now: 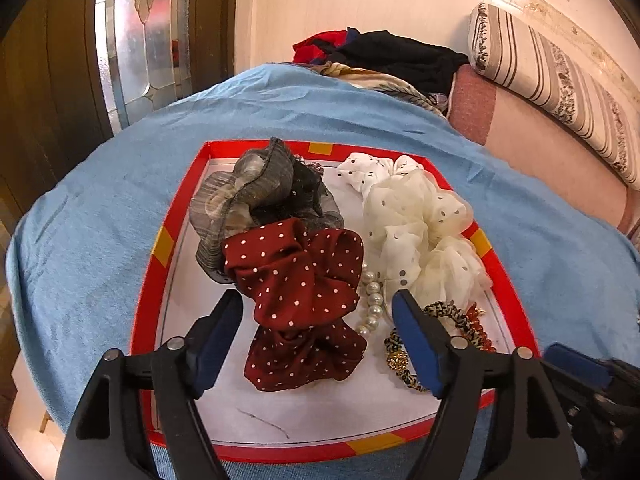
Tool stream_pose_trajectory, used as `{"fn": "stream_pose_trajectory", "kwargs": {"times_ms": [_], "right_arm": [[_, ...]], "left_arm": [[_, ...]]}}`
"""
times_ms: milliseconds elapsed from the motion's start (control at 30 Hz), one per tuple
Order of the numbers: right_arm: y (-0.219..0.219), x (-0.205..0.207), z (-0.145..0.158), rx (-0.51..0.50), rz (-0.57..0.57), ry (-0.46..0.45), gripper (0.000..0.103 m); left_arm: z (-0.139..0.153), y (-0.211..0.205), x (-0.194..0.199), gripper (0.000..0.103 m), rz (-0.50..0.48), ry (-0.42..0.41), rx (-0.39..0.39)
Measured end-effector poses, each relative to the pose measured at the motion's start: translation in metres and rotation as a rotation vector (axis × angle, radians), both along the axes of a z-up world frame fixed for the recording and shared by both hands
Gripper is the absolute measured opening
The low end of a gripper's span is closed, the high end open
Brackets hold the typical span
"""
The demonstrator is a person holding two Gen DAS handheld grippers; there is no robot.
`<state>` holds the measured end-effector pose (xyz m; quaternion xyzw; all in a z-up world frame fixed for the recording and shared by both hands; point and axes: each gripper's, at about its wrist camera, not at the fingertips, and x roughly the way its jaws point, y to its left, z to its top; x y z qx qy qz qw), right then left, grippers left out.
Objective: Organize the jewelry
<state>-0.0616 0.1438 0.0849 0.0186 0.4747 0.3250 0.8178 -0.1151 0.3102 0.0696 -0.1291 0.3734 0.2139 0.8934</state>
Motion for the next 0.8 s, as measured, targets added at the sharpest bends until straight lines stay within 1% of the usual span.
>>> {"fn": "stream_pose_trajectory", "kwargs": {"times_ms": [67,133,333,467,567,600,667,767,800], "right_arm": [[-0.002,-0.003,0.004,-0.005,0.001,-0.012,0.057],[-0.003,-0.006,0.007,-0.016,0.0,-0.023,0.064],[-0.013,-0.011,0.014,-0.038,-0.019,-0.046,0.07],[-0.025,-0.015,0.019,-0.052,-0.044,-0.067,0.074],[-0.037,-0.02,0.023,-0.075,-0.066,-0.087,0.077],[-0.04,-0.022,0.025,-0.09,-0.072,-0.097,0.077],[-0.049,-0.03,0.029,-0.129,-0.087,-0.12,0.077],[-0.062,-0.05,0.045,-0.175,-0.095,-0.19,0.08],[-0.064,-0.055,0.049,-0.184,-0.097,-0.209,0.084]], "left_arm": [[0.0,-0.002,0.001,0.083,0.005,0.005,0.008],[-0.001,-0.004,0.001,0.086,0.011,0.014,0.023],[-0.006,-0.006,-0.005,0.09,0.046,0.044,0.067],[-0.001,-0.009,-0.015,0.091,0.065,0.024,0.09],[0.011,-0.017,-0.03,0.095,0.085,-0.009,0.107],[0.018,-0.021,-0.038,0.098,0.093,-0.025,0.104],[0.032,-0.03,-0.052,0.099,0.097,-0.057,0.11],[0.055,-0.046,-0.077,0.101,0.094,-0.112,0.123],[0.062,-0.05,-0.085,0.102,0.089,-0.137,0.124]]}}
